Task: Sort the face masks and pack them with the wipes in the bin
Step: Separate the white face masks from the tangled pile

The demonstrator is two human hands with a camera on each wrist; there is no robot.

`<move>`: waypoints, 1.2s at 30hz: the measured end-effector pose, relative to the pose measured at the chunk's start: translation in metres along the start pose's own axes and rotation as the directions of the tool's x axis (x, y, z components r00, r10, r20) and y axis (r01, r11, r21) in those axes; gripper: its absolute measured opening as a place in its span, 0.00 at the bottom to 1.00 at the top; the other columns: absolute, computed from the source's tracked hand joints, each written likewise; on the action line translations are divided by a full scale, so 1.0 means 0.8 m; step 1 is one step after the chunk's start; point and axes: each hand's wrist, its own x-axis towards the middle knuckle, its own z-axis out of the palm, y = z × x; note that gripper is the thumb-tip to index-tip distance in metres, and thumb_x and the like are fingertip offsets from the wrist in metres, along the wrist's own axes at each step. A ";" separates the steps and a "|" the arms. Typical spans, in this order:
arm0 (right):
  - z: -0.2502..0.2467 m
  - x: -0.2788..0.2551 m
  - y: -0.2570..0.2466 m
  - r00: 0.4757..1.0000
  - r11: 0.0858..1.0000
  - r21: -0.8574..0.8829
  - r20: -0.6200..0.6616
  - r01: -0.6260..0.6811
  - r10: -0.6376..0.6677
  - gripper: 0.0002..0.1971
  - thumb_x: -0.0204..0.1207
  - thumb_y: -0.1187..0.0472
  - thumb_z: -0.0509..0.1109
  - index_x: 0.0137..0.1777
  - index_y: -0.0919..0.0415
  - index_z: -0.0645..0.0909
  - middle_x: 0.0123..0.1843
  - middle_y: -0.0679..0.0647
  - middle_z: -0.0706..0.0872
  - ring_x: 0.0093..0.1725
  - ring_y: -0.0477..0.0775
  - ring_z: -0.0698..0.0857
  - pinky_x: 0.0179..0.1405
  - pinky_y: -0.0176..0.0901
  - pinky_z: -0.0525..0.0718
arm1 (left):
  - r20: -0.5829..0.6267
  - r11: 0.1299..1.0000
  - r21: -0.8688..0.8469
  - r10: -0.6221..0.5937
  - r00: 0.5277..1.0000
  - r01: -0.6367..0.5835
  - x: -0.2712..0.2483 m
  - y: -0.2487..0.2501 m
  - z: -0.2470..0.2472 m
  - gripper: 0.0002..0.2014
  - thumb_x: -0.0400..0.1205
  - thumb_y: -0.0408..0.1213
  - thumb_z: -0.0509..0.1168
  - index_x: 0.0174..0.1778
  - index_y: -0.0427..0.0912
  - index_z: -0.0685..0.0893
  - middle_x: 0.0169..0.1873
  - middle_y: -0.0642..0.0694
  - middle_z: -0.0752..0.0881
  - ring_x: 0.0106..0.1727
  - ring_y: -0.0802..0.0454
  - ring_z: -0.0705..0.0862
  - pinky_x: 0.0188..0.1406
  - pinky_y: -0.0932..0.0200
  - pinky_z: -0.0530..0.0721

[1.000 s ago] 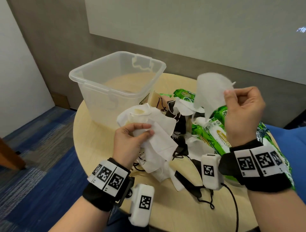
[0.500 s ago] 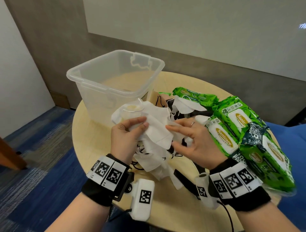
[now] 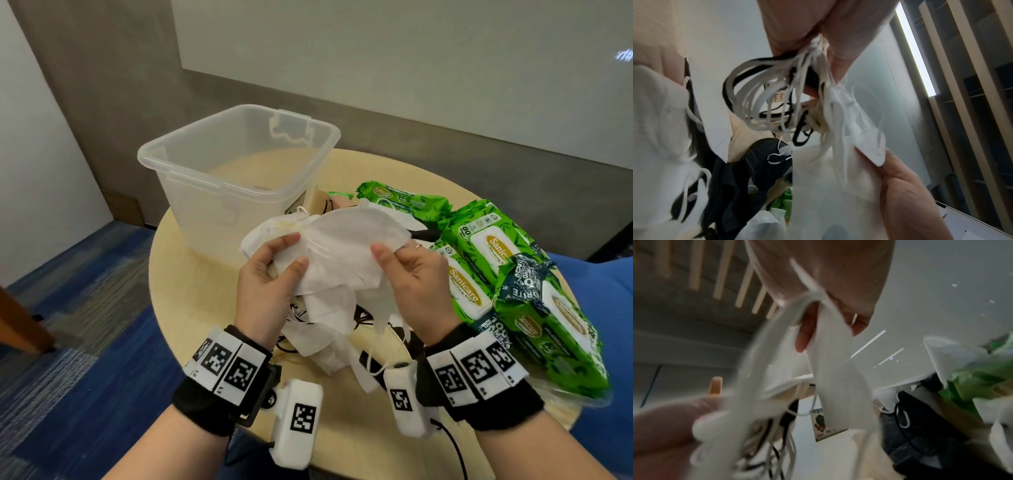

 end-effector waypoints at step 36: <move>-0.050 0.018 -0.023 0.977 0.999 -0.003 -0.208 -0.046 0.044 0.27 0.65 0.69 0.78 0.56 0.42 0.76 0.58 0.35 0.80 0.54 0.36 0.81 0.58 0.38 0.80 | -0.054 0.987 0.128 0.105 0.993 -0.097 0.007 -0.002 -0.007 0.16 0.70 0.22 0.73 0.46 0.48 0.85 0.49 0.51 0.87 0.55 0.50 0.85 0.55 0.52 0.86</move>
